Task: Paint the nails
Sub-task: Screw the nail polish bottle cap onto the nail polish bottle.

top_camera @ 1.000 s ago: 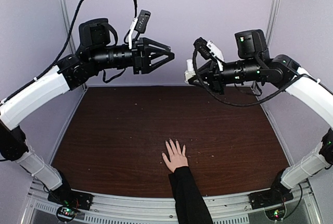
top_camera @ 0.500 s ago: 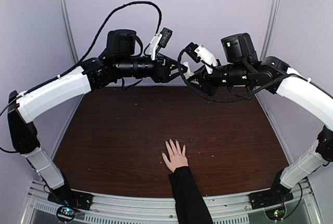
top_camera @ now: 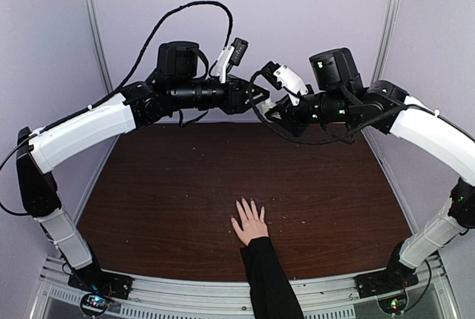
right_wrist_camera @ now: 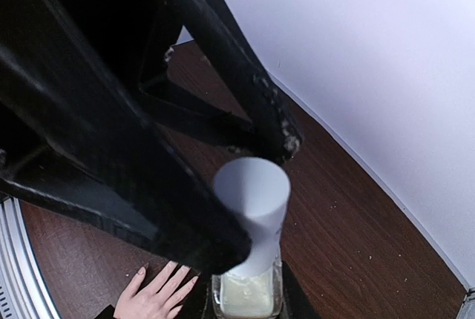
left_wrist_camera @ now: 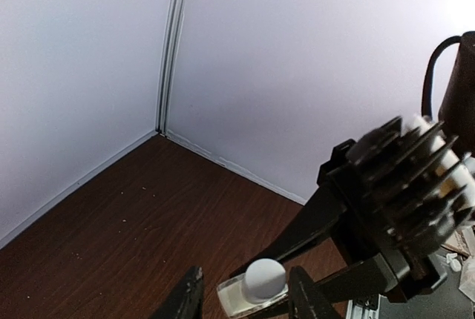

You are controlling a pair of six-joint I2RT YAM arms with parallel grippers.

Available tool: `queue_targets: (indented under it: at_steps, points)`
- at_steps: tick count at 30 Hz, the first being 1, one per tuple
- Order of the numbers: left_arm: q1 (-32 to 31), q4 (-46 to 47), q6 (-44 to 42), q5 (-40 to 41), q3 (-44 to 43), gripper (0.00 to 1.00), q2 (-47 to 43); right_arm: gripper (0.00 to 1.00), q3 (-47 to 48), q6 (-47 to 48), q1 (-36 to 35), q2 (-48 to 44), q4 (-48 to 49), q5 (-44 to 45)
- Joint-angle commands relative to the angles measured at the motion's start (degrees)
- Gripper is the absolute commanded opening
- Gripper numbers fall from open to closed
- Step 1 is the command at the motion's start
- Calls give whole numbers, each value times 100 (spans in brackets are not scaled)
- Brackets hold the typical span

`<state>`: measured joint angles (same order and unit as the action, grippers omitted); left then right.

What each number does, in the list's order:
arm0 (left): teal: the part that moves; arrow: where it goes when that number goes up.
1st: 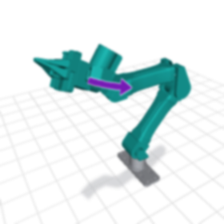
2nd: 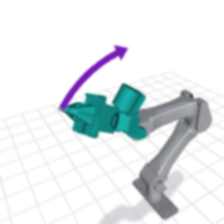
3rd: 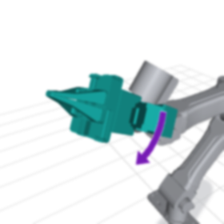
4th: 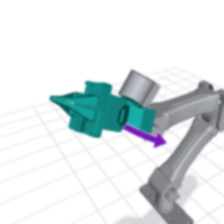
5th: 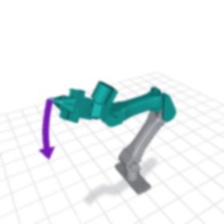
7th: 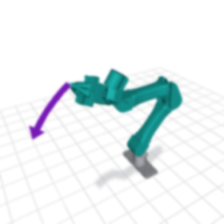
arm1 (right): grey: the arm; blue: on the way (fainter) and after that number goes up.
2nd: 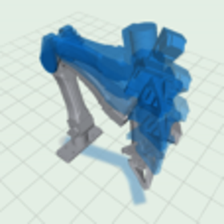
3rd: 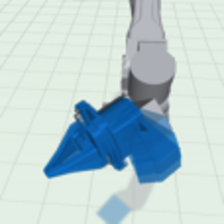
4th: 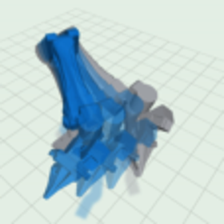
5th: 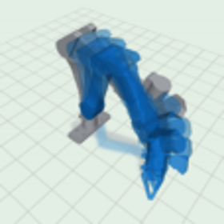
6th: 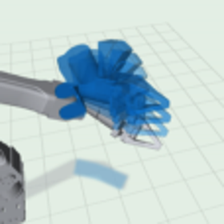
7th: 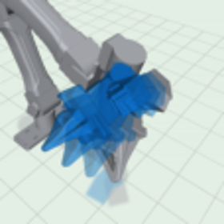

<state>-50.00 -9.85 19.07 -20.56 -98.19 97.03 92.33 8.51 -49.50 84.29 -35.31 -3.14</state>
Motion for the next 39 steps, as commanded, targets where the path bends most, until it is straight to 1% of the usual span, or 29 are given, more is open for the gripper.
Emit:
queue_targets:
  at_steps: [1,8,13,18,23,29,33,39]
  points:
    - [-36,290,105,27,-216,36,113,0,234,-82,-59,42,77,155]
    - [-36,399,99,-241,-140,14,101,0,238,-37,-68,28,64,45]
    - [-32,455,42,-548,-55,6,70,0,224,49,-61,-49,100,-178]
    - [-36,387,-39,-931,-8,4,78,0,254,62,28,-174,194,-648]
    - [-36,172,-135,-1128,-6,4,139,0,377,46,142,-263,257,-1126]
    - [-36,-108,-401,-1493,-8,2,193,0,579,71,299,-276,238,-1902]
    - [-36,-372,-725,-1940,-51,1,246,0,630,20,453,-306,297,-2670]
    - [-34,-574,-1059,-2815,-126,1,371,0,661,21,554,-291,476,-4089]
